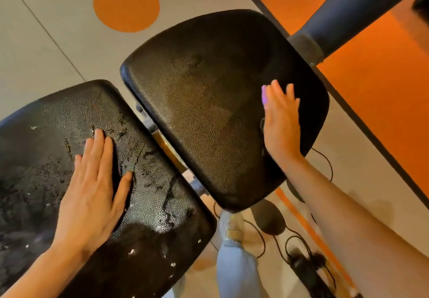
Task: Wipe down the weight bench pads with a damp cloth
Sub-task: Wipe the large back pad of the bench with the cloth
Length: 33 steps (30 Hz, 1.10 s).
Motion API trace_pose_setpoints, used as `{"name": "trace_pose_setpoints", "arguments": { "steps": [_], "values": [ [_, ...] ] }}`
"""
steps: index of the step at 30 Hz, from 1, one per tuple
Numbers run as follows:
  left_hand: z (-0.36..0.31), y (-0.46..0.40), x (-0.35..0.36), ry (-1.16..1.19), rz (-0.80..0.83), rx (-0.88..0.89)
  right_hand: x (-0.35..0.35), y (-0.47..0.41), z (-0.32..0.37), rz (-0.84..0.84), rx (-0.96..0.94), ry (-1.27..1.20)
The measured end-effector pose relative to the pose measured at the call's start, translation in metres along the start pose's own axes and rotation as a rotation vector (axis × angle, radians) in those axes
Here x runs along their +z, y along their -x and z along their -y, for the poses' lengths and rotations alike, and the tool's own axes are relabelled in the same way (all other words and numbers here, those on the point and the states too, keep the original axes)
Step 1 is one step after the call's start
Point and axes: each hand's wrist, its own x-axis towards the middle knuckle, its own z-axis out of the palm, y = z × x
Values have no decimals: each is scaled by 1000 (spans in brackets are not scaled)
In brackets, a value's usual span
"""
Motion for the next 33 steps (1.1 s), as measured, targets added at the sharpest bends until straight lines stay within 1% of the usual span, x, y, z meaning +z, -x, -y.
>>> {"name": "trace_pose_setpoints", "arguments": {
  "steps": [1,2,3,4,6,7,8,9,10,12,13,14,15,16,17,19,21,22,23,26,28,30,31,33],
  "values": [
    [-1,0,1,2,-3,-5,2,-1,4,-19,91,-23],
    [-2,0,1,3,-5,-9,5,10,9,-27,104,-20],
    [-3,0,1,6,-7,-12,7,33,16,-16,24,-3],
    [-3,0,2,10,-8,-14,8,62,22,16,-109,22],
    [-3,0,2,15,-5,-18,-2,113,21,149,-400,95],
    [-3,0,1,16,-2,-18,-7,116,9,200,-510,110],
    [-3,0,0,16,-2,-15,-8,104,-7,219,-577,85],
    [-3,-1,0,12,-1,-14,-9,85,-19,215,-555,42],
    [-3,0,0,5,-1,-14,-9,64,-27,186,-447,-13],
    [-3,0,0,-4,-6,-18,-9,18,-35,67,-117,-88],
    [-3,0,0,-5,-10,-18,-7,6,-32,34,47,-102],
    [-4,0,0,-4,-11,-17,-3,6,-24,7,150,-109],
    [-4,1,0,-4,-10,-18,-1,19,-14,-13,156,-124],
    [-4,1,0,-5,-10,-21,2,42,-3,-4,77,-140],
    [-5,1,-1,-4,-9,-23,3,71,6,26,-44,-145],
    [-6,1,-1,6,-11,-30,-3,128,12,137,-297,-94],
    [-6,1,-3,23,-13,-28,-9,142,5,216,-477,-20],
    [-6,1,-5,40,-13,-26,-9,132,4,215,-477,2],
    [-6,0,-6,61,-15,-22,-6,118,6,192,-420,-23],
    [-2,1,-12,108,-22,-29,3,70,32,94,-157,-242],
    [4,1,-15,101,-29,-37,4,50,55,34,-73,-354],
    [11,0,-16,80,-35,-39,6,50,81,7,-85,-536],
    [14,-2,-17,71,-39,-39,6,57,96,9,-125,-619],
    [18,-4,-19,50,-53,-44,8,78,129,24,-191,-704]
  ]
}}
